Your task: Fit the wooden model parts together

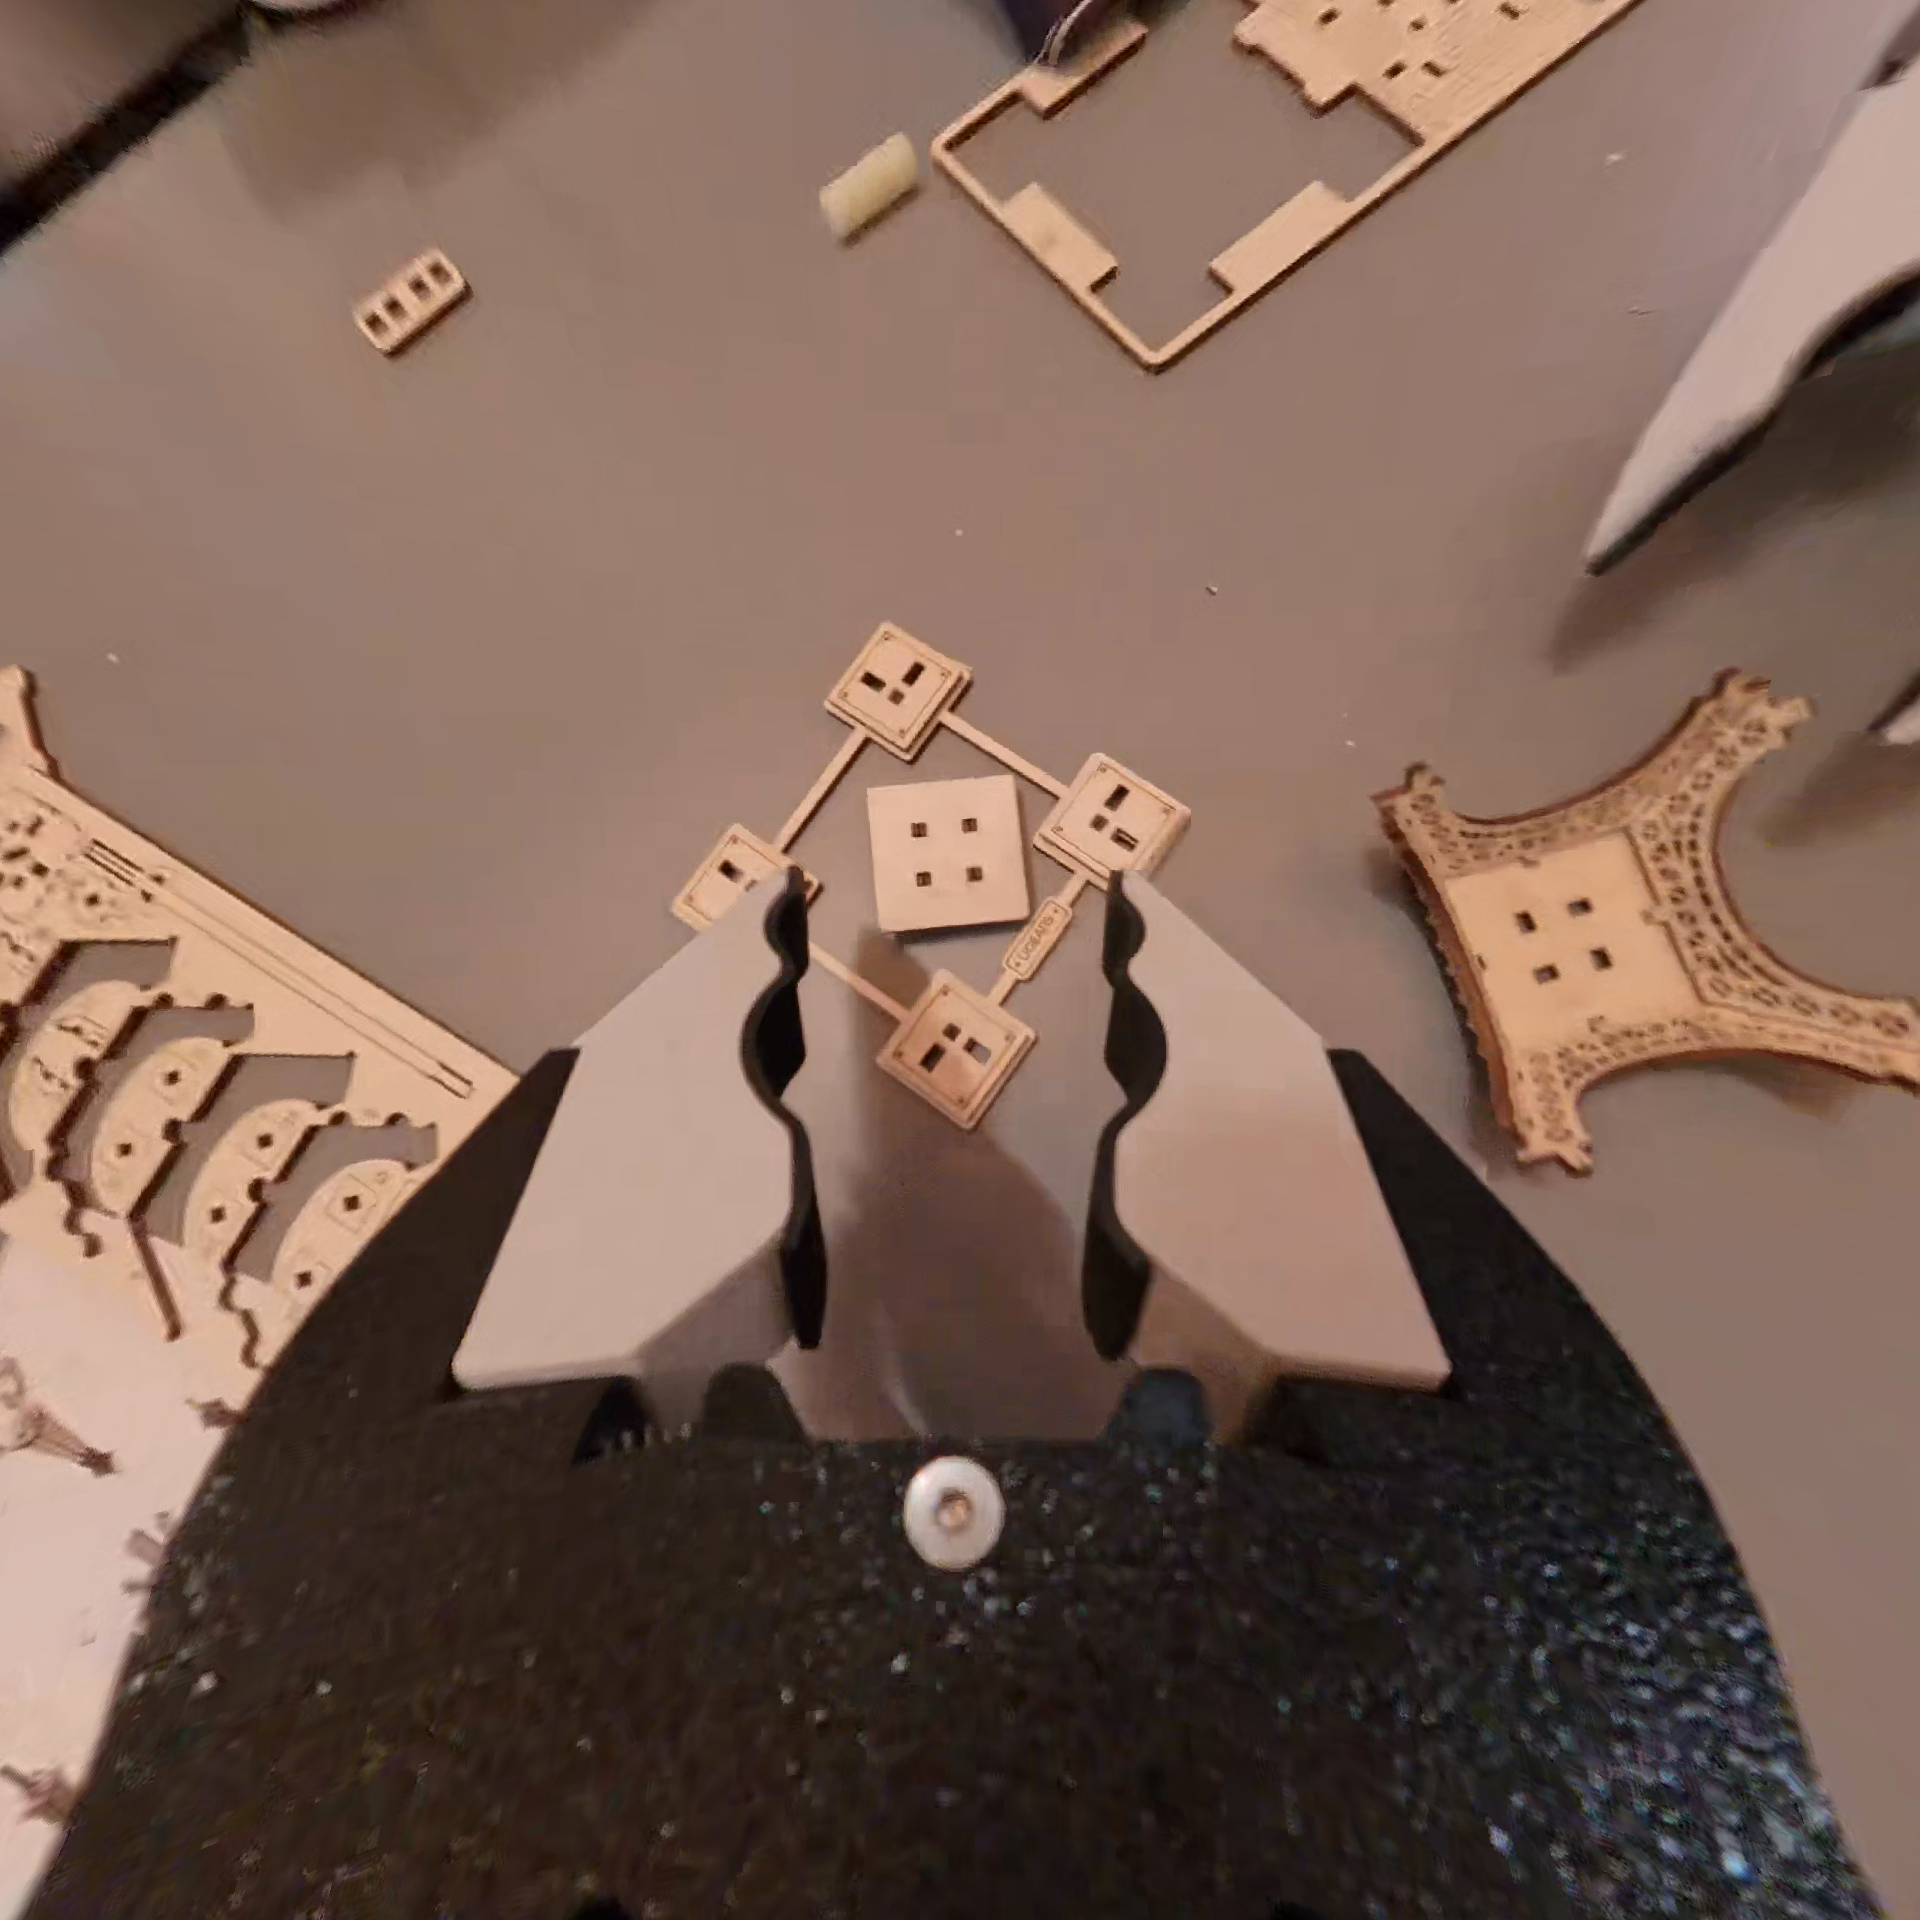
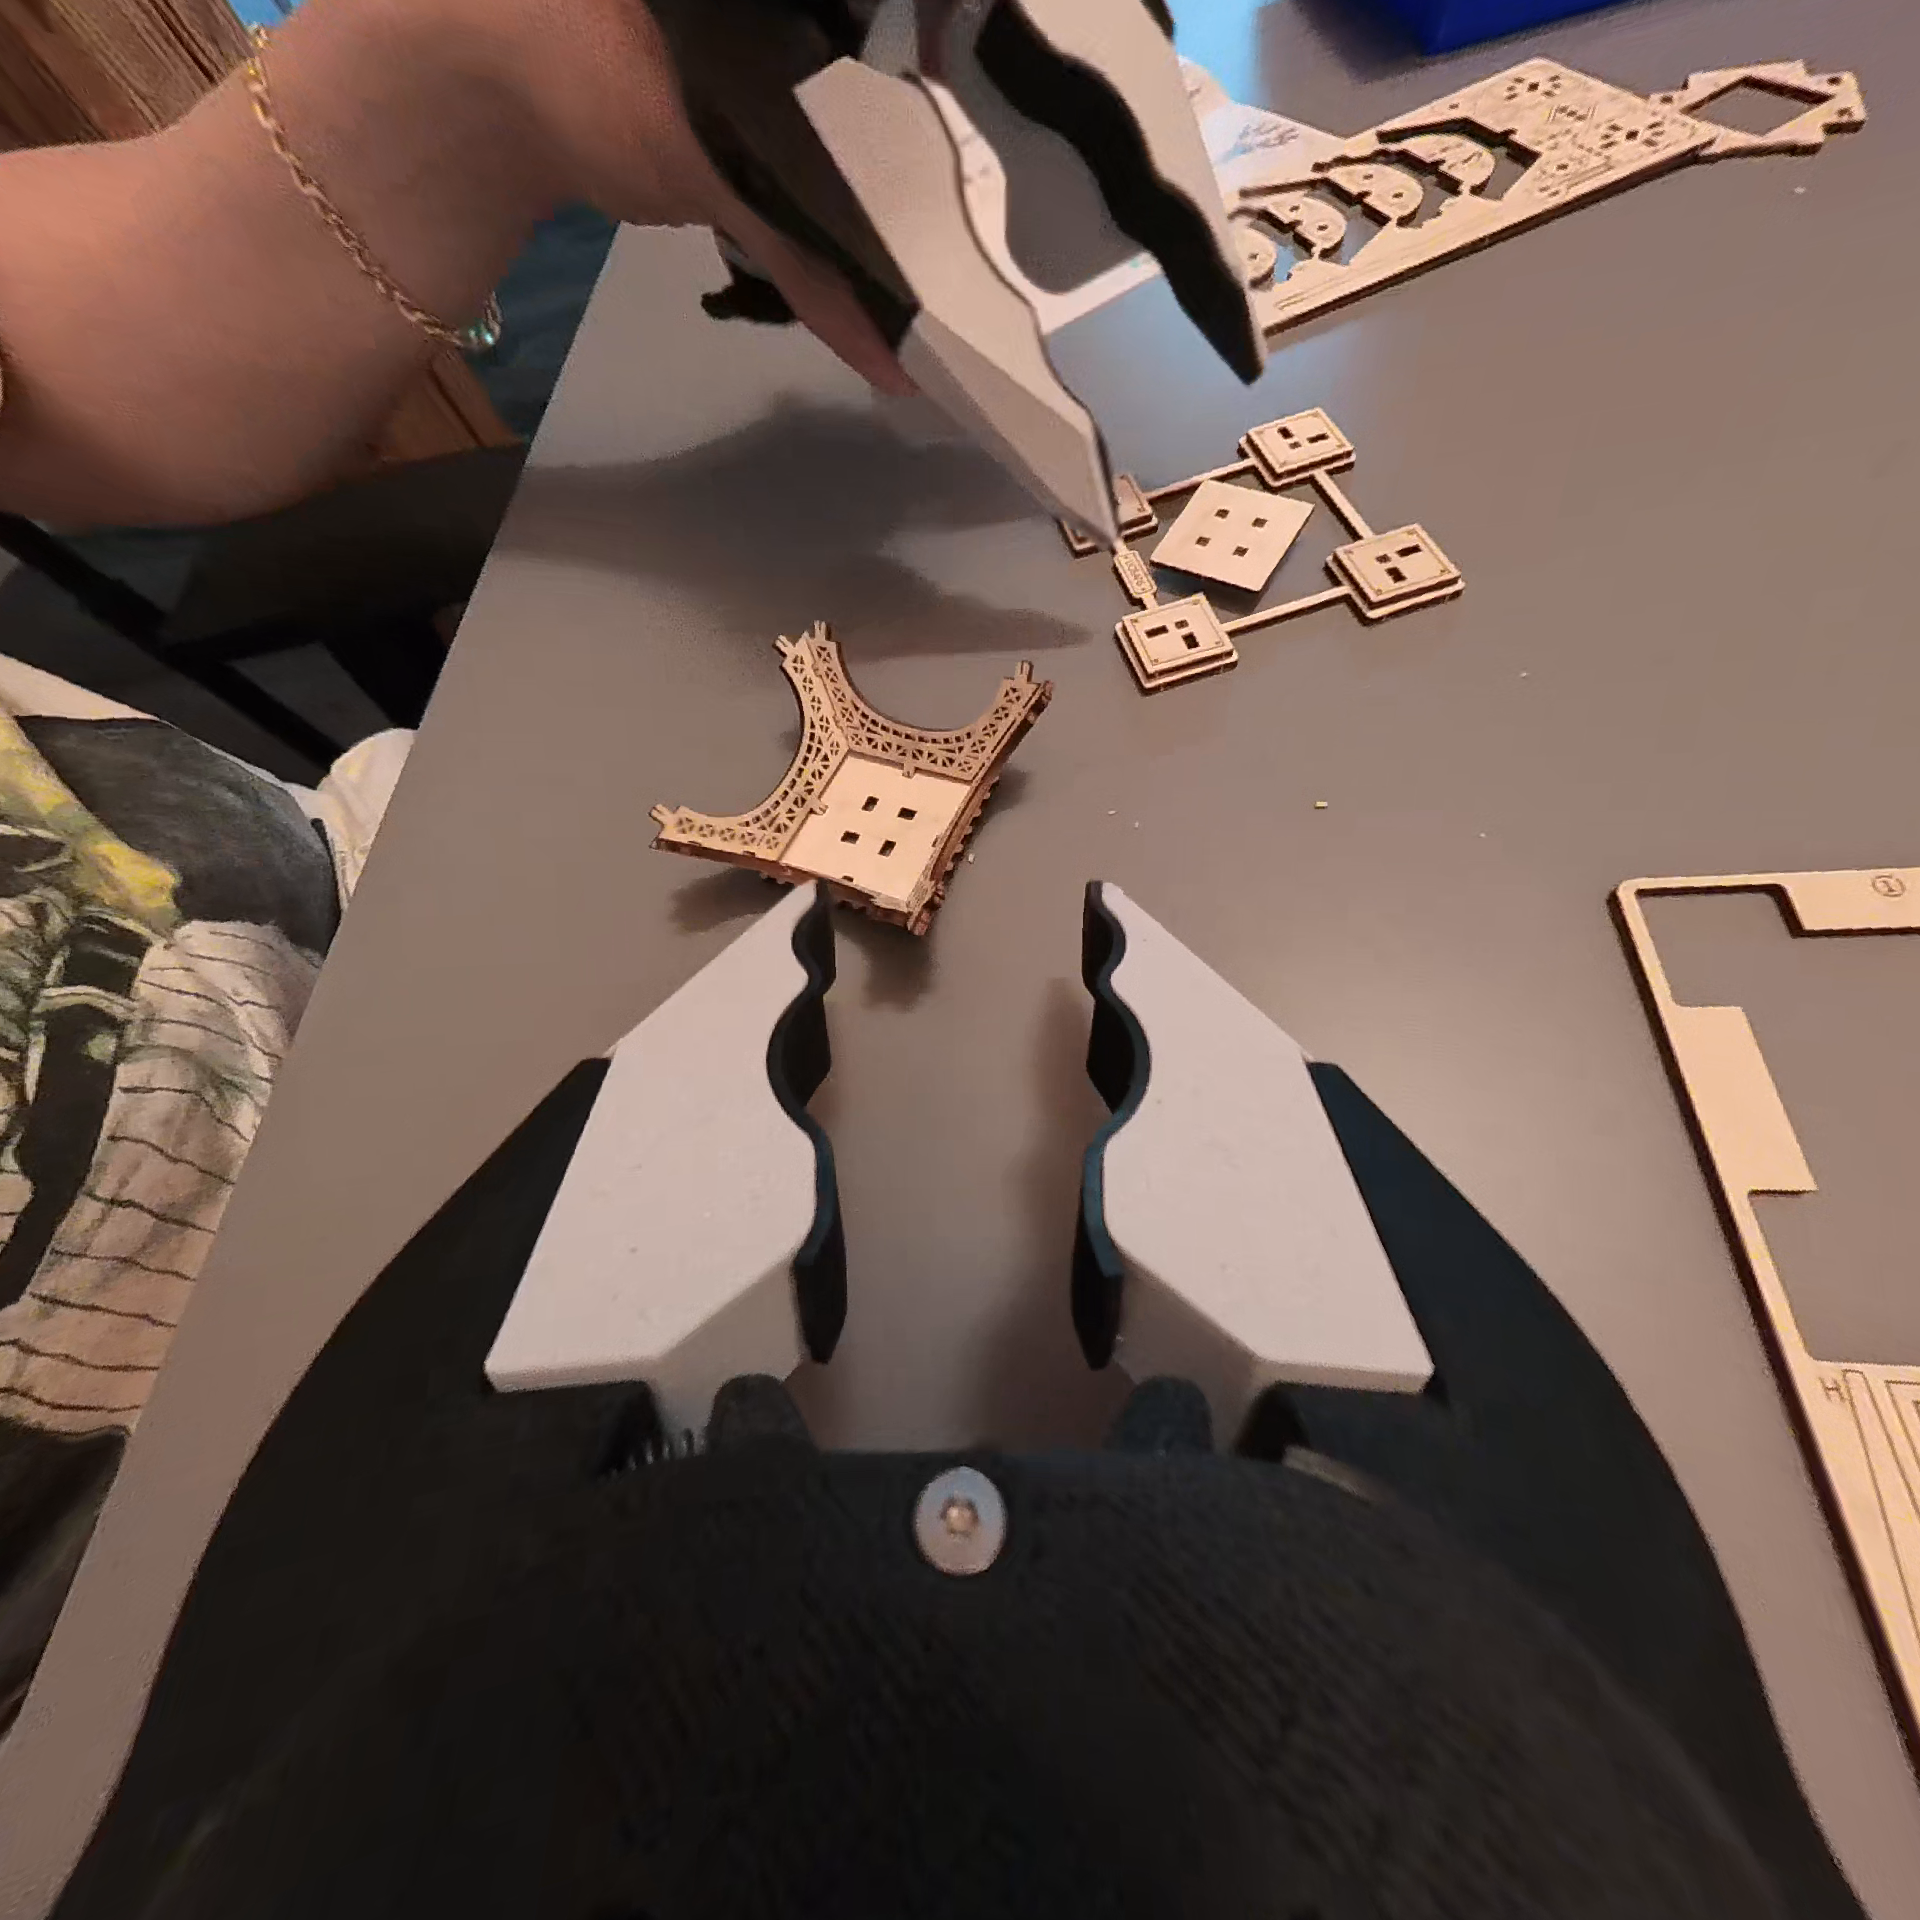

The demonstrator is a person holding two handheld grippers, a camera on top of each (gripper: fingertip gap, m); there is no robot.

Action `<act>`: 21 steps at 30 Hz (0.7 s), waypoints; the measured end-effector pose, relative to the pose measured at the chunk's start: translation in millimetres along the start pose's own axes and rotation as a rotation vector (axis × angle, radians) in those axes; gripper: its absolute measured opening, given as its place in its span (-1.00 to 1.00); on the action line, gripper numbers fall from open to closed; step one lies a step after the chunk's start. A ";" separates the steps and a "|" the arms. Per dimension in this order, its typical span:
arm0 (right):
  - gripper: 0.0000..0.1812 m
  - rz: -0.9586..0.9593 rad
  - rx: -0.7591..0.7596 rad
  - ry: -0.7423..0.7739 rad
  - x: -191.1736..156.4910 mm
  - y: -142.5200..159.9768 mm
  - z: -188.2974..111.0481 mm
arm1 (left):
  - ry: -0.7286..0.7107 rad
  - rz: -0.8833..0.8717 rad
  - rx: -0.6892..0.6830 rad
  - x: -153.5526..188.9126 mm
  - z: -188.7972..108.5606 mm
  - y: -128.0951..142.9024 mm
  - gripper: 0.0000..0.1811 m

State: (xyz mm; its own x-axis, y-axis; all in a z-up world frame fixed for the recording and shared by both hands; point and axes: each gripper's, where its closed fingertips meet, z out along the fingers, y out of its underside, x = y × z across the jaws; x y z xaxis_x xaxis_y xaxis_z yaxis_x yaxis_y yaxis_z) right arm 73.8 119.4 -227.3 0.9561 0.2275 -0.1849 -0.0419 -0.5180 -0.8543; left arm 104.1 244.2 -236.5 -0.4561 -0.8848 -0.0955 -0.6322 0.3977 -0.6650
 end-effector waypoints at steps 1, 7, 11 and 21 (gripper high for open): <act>-0.49 0.003 -0.003 -0.006 -0.6 0.7 1.0 | -0.007 -0.022 -0.009 -2.1 4.0 -0.3 -0.43; -0.49 -0.016 -0.021 -0.034 -8.9 2.2 5.6 | -0.043 -0.020 -0.101 -5.6 15.3 7.8 -0.51; -0.52 -0.029 -0.041 -0.045 -13.7 3.6 11.0 | -0.022 -0.031 -0.143 -4.3 21.6 10.9 -0.59; -0.70 -0.117 -0.066 -0.028 -16.8 3.3 18.8 | -0.068 -0.001 -0.042 -18.3 11.5 -6.9 -0.67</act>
State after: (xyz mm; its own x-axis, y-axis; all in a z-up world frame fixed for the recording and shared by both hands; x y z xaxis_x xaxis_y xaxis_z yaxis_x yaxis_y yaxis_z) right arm 52.1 129.5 -236.1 0.9447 0.3120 -0.1007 0.0890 -0.5396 -0.8372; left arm 124.1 254.9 -238.8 -0.4125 -0.8991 -0.1462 -0.6587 0.4053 -0.6339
